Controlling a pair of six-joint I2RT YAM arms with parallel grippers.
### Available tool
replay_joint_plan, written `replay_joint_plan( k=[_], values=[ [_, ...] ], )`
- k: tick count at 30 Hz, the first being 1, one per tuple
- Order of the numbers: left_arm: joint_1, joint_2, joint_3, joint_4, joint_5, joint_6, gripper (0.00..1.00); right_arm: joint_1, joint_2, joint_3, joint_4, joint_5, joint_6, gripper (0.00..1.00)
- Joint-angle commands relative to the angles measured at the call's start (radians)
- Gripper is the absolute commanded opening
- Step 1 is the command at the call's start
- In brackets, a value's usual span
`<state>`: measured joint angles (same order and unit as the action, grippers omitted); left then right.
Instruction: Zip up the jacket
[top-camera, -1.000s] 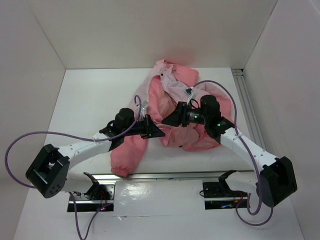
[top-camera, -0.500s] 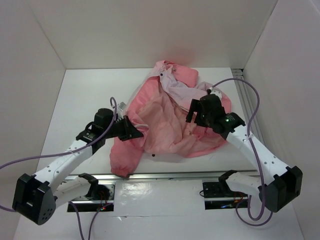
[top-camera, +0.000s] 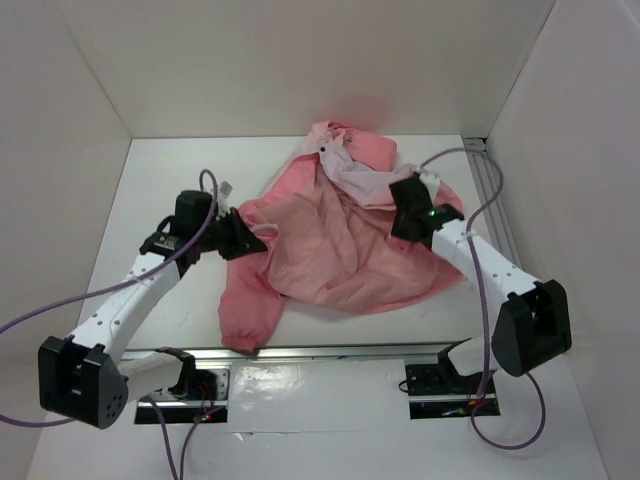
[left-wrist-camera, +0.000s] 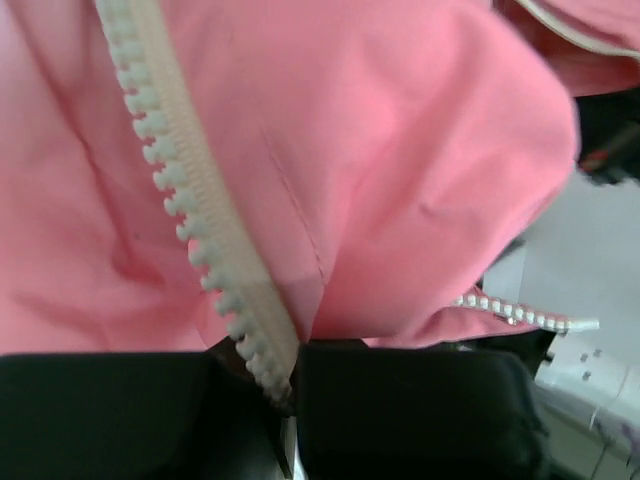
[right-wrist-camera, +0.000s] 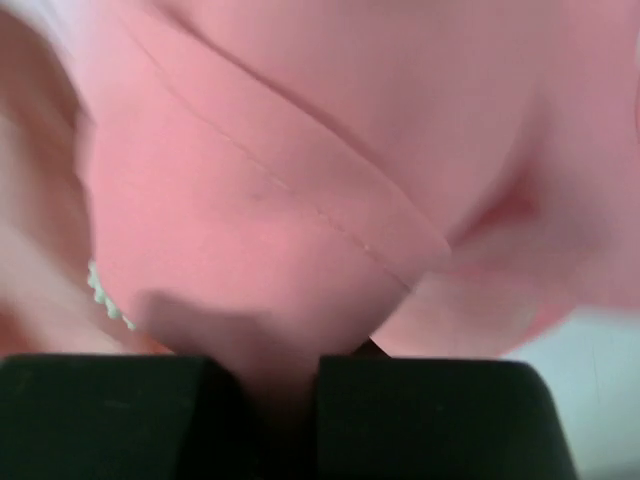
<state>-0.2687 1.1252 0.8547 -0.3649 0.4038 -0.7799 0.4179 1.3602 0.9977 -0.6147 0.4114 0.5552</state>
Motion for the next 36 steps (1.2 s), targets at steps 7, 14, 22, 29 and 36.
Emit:
replay_joint_plan(
  k=[7, 14, 22, 29, 36],
  values=[
    [0.169, 0.286, 0.795, -0.198, -0.126, 0.165, 0.00, -0.286, 0.284, 1.102, -0.178, -0.285, -0.339, 0.00],
    [0.371, 0.444, 1.183, -0.503, -0.319, 0.246, 0.00, -0.433, 0.136, 0.971, -0.321, -0.525, -0.394, 0.00],
    [0.390, 0.446, 0.920, -0.574, -0.522, 0.292, 0.00, -0.435, -0.113, 0.362, -0.247, -0.826, -0.397, 0.00],
    [0.159, 0.326, 0.663, -0.427, -0.464, 0.356, 0.00, -0.239, -0.106, -0.010, -0.076, -0.843, -0.322, 0.45],
    [-0.197, 0.315, 0.575, -0.448, -0.600, 0.376, 0.00, -0.139, -0.015, 0.232, -0.135, -0.625, -0.275, 0.83]
  ],
)
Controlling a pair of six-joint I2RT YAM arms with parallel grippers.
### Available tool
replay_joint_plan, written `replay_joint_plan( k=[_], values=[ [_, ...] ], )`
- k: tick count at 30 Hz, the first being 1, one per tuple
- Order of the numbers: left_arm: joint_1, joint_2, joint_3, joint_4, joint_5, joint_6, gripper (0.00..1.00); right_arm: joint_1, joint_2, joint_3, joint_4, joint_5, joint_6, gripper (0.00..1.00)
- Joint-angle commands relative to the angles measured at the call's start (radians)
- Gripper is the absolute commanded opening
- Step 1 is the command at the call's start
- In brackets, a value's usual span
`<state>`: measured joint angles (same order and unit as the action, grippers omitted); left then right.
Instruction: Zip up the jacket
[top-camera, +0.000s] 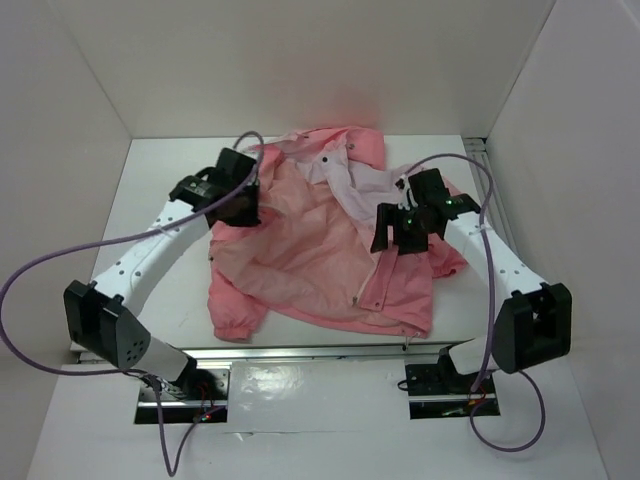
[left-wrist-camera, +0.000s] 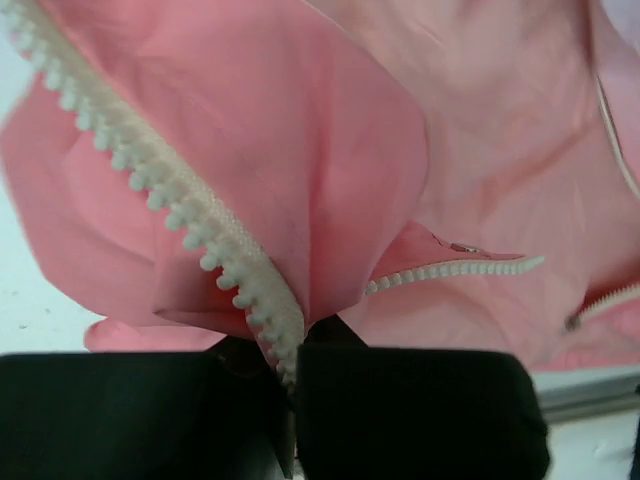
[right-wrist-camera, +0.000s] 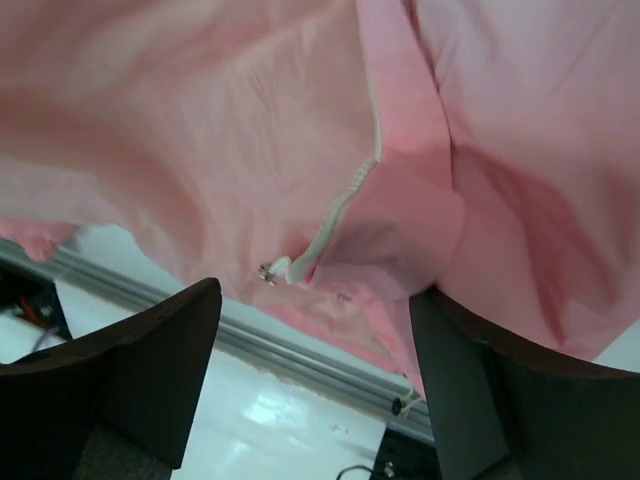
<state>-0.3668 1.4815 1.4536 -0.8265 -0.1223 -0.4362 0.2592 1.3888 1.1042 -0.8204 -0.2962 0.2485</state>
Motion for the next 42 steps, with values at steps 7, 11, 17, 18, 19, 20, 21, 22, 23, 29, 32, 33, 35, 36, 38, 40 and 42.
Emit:
replay_joint_plan(
  k=[7, 11, 17, 18, 19, 20, 21, 22, 23, 29, 32, 33, 35, 36, 38, 40, 42],
  values=[
    [-0.417, 0.060, -0.131, -0.062, -0.186, -0.102, 0.00, 0.061, -0.154, 0.152, 0.208, 0.000, 0.164, 0.66],
    [-0.503, 0.047, -0.205, -0.103, -0.215, -0.186, 0.00, 0.123, -0.085, 0.075, 0.355, -0.055, 0.224, 0.72],
    [-0.569, -0.053, -0.291, -0.171, -0.235, -0.256, 0.00, 0.265, 0.074, 0.178, 0.432, -0.055, 0.221, 0.83],
    [-0.583, -0.067, -0.309, -0.171, -0.226, -0.256, 0.00, 0.275, 0.122, 0.228, 0.432, -0.055, 0.198, 0.87],
    [-0.583, -0.098, -0.309, -0.171, -0.217, -0.256, 0.00, 0.275, 0.145, 0.255, 0.423, -0.055, 0.198, 0.89],
    [-0.592, -0.111, -0.323, -0.171, -0.217, -0.256, 0.00, 0.275, 0.189, 0.278, 0.423, -0.055, 0.187, 0.91],
    [-0.592, -0.128, -0.323, -0.158, -0.197, -0.256, 0.00, 0.275, 0.212, 0.295, 0.423, -0.055, 0.187, 0.94],
    [-0.592, -0.145, -0.340, -0.148, -0.197, -0.256, 0.00, 0.275, 0.235, 0.339, 0.423, -0.066, 0.187, 0.94],
    [-0.592, -0.159, -0.354, -0.148, -0.186, -0.256, 0.00, 0.275, 0.259, 0.361, 0.423, -0.066, 0.187, 0.95],
    [-0.592, -0.205, -0.354, -0.170, -0.172, -0.259, 0.00, 0.266, 0.354, 0.434, 0.478, -0.092, 0.232, 0.95],
    [-0.592, -0.227, -0.354, -0.180, -0.185, -0.269, 0.00, 0.256, 0.395, 0.434, 0.504, -0.124, 0.268, 0.95],
    [-0.592, -0.227, -0.354, -0.180, -0.185, -0.269, 0.00, 0.246, 0.420, 0.434, 0.523, -0.153, 0.291, 0.95],
    [-0.592, -0.237, -0.354, -0.189, -0.194, -0.279, 0.00, 0.236, 0.443, 0.434, 0.567, -0.202, 0.323, 0.95],
    [-0.592, -0.237, -0.354, -0.189, -0.194, -0.279, 0.00, 0.236, 0.456, 0.434, 0.613, -0.225, 0.340, 0.95],
    [-0.592, -0.237, -0.354, -0.189, -0.194, -0.288, 0.00, 0.227, 0.515, 0.434, 0.629, -0.290, 0.380, 0.95],
    [-0.592, -0.237, -0.354, -0.189, -0.194, -0.297, 0.00, 0.227, 0.544, 0.447, 0.702, -0.322, 0.409, 0.93],
    [-0.592, -0.237, -0.363, -0.189, -0.185, -0.297, 0.00, 0.227, 0.566, 0.447, 0.769, -0.371, 0.460, 0.68]
  ],
)
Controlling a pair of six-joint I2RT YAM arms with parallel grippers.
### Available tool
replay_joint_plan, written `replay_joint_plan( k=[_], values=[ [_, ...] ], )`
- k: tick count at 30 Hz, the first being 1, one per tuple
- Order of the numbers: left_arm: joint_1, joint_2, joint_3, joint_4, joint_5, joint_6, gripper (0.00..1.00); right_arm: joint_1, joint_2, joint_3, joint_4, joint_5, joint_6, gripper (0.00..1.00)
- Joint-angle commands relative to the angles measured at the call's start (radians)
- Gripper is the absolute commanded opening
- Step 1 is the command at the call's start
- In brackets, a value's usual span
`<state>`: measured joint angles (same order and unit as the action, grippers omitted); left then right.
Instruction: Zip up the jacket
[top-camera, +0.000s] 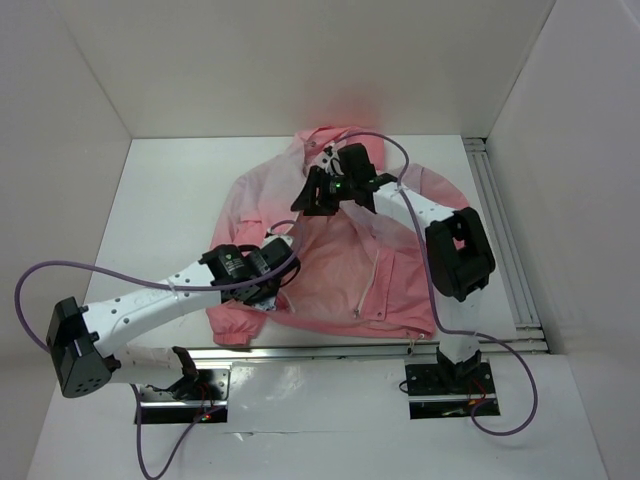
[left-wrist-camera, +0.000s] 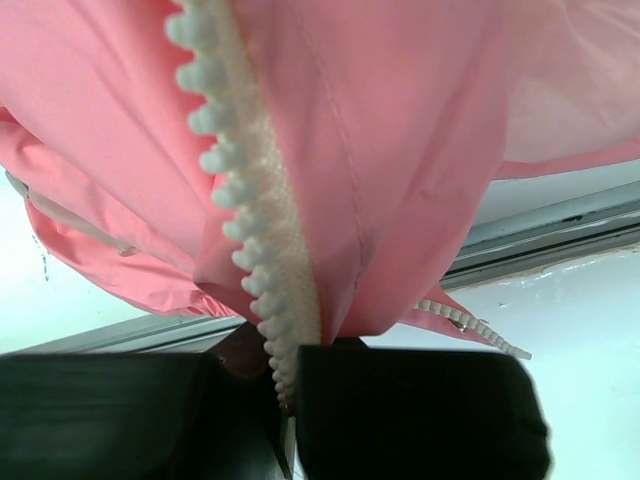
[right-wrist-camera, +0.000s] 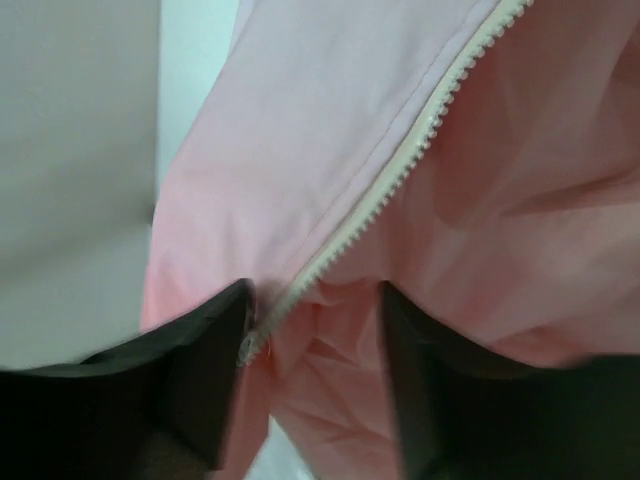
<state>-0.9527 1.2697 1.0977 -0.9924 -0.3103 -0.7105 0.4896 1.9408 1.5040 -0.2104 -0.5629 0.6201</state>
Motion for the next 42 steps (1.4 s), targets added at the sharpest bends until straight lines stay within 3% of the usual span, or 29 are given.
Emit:
replay_joint_plan(
  k=[1, 2, 3, 4, 5, 6, 7, 8, 13, 14, 16, 18, 20, 21, 22, 26, 27, 30, 34, 37, 40, 42],
  values=[
    [-0.006, -0.026, -0.007, -0.012, 0.020, -0.001, 0.00, -0.003, 0.029, 0.038, 0.207, -0.104, 0.099, 0.54],
    [-0.006, -0.015, -0.016, 0.009, 0.054, 0.012, 0.00, -0.012, 0.041, 0.050, 0.207, -0.104, 0.099, 0.36],
    [-0.006, -0.004, -0.016, 0.024, 0.085, 0.035, 0.00, -0.013, 0.041, 0.070, 0.195, -0.080, 0.086, 0.09],
    [-0.006, -0.004, -0.016, 0.035, 0.115, 0.074, 0.03, -0.044, 0.041, 0.070, 0.153, -0.022, 0.073, 0.00],
    [-0.006, 0.011, -0.016, 0.035, 0.150, 0.083, 0.22, -0.061, 0.041, 0.070, 0.152, 0.009, 0.060, 0.00],
    [-0.018, 0.011, -0.003, 0.047, 0.161, 0.092, 0.77, -0.080, 0.032, 0.047, 0.141, 0.027, 0.049, 0.00],
    [-0.018, 0.011, -0.002, 0.064, 0.171, 0.112, 0.95, -0.126, 0.032, 0.033, 0.160, 0.037, 0.049, 0.00],
    [-0.018, 0.011, 0.008, 0.076, 0.204, 0.126, 1.00, -0.149, 0.032, 0.022, 0.170, 0.037, 0.049, 0.00],
    [-0.002, -0.016, 0.045, 0.162, 0.263, 0.190, 1.00, -0.226, 0.115, 0.062, 0.165, 0.028, 0.014, 0.02],
    [0.015, -0.016, 0.057, 0.163, 0.263, 0.175, 1.00, -0.238, 0.128, 0.080, 0.108, 0.028, -0.005, 0.33],
    [0.072, -0.004, 0.057, 0.196, 0.289, 0.151, 0.92, -0.249, 0.123, 0.073, 0.079, 0.041, -0.030, 0.64],
    [0.083, 0.023, 0.057, 0.225, 0.298, 0.115, 0.80, -0.258, 0.025, 0.020, 0.078, 0.090, -0.051, 0.81],
    [0.083, 0.033, 0.057, 0.236, 0.310, 0.089, 0.78, -0.258, -0.073, -0.098, 0.062, 0.145, -0.068, 0.84],
    [0.083, 0.045, 0.057, 0.263, 0.333, 0.089, 0.78, -0.258, -0.188, -0.146, 0.062, 0.190, -0.078, 0.84],
    [0.083, 0.045, 0.045, 0.273, 0.333, 0.080, 0.78, -0.246, -0.247, -0.192, 0.062, 0.216, -0.079, 0.78],
    [0.065, 0.045, 0.045, 0.252, 0.271, 0.034, 0.72, -0.142, -0.498, -0.446, 0.036, 0.314, -0.092, 0.39],
    [0.065, 0.030, 0.045, 0.251, 0.255, 0.004, 0.72, -0.090, -0.532, -0.480, 0.008, 0.342, -0.092, 0.38],
    [0.103, -0.033, 0.018, 0.241, 0.214, -0.035, 0.72, 0.031, -0.640, -0.621, 0.029, 0.351, -0.022, 0.38],
    [0.158, -0.076, 0.005, 0.251, 0.223, -0.046, 0.73, 0.189, -0.672, -0.755, 0.077, 0.382, 0.085, 0.53],
    [0.158, -0.076, 0.005, 0.261, 0.246, -0.026, 0.73, 0.227, -0.637, -0.890, 0.248, 0.273, 0.190, 0.53],
    [0.158, -0.067, 0.005, 0.261, 0.273, -0.026, 0.73, 0.250, -0.611, -0.946, 0.347, 0.264, 0.247, 0.53],
    [0.158, -0.067, -0.008, 0.279, 0.283, -0.026, 0.73, 0.260, -0.580, -0.946, 0.358, 0.273, 0.247, 0.60]
  ],
)
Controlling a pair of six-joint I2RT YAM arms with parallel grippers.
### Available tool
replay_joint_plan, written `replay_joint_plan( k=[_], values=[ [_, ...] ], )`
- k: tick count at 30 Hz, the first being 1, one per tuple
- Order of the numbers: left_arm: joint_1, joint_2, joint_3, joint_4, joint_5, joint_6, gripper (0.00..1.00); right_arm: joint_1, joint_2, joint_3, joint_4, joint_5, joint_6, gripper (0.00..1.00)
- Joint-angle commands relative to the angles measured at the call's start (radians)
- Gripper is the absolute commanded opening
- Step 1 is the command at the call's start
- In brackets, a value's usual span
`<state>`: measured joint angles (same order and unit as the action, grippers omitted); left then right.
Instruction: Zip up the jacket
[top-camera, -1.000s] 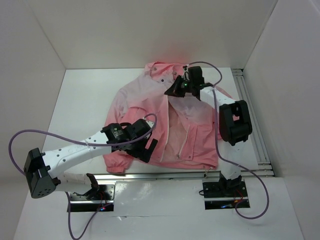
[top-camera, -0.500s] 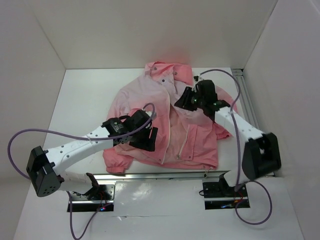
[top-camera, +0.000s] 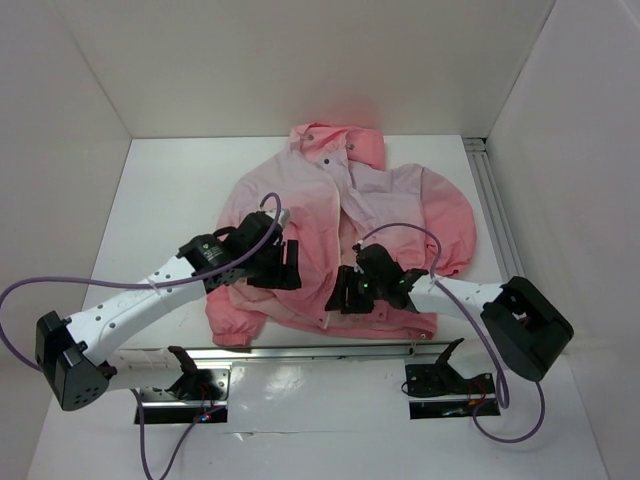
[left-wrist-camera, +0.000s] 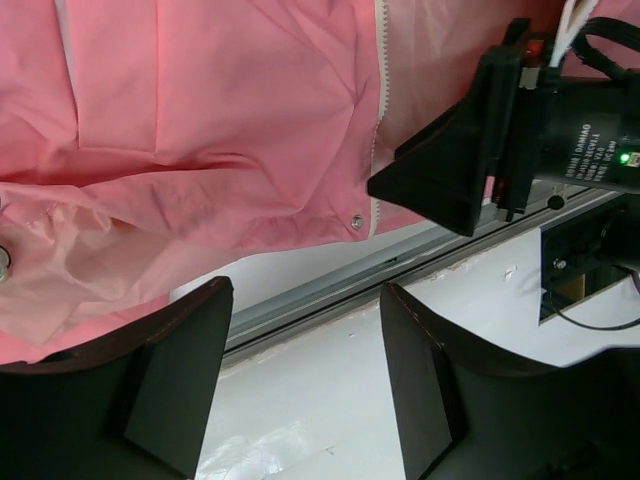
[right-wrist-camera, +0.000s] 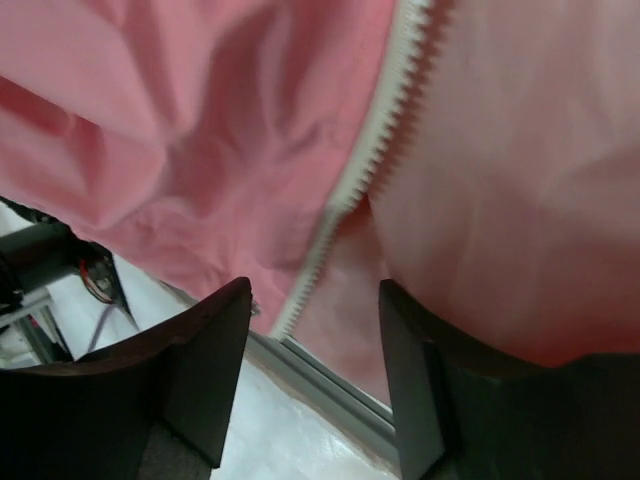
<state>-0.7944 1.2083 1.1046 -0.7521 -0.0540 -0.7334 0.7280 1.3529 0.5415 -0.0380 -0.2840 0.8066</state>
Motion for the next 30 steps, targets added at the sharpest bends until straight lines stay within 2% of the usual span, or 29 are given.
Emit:
replay_joint_plan(
  k=[1, 7, 10, 14, 15, 19, 21, 26, 30],
  values=[
    [0.000, -0.006, -0.015, 0.039, 0.026, -0.003, 0.73, 0.022, 0.021, 0.031, 0.185, -0.006, 0.060, 0.62],
    [0.000, -0.006, -0.026, 0.057, 0.036, -0.003, 0.73, 0.022, 0.106, 0.078, 0.204, -0.006, 0.049, 0.66],
    [0.000, -0.006, -0.026, 0.057, 0.045, -0.003, 0.73, 0.022, 0.132, 0.107, 0.188, 0.003, 0.039, 0.60],
    [0.000, -0.006, -0.051, 0.088, 0.074, 0.006, 0.73, 0.040, 0.092, 0.143, 0.109, 0.071, 0.020, 0.38],
    [0.000, -0.006, -0.051, 0.097, 0.086, 0.006, 0.73, 0.040, 0.065, 0.156, 0.084, 0.115, 0.020, 0.24],
    [0.000, 0.014, -0.089, 0.190, 0.201, 0.017, 0.76, 0.050, 0.005, 0.175, 0.018, 0.177, -0.021, 0.05],
    [0.000, 0.036, -0.126, 0.241, 0.227, 0.017, 0.76, 0.039, -0.005, 0.193, -0.003, 0.177, -0.040, 0.00],
    [0.018, 0.065, -0.167, 0.370, 0.287, 0.029, 0.91, 0.007, -0.052, 0.228, -0.031, 0.131, -0.080, 0.00],
    [0.049, 0.083, -0.186, 0.450, 0.341, 0.038, 0.89, -0.012, -0.061, 0.250, -0.065, 0.109, -0.092, 0.00]
  ],
)
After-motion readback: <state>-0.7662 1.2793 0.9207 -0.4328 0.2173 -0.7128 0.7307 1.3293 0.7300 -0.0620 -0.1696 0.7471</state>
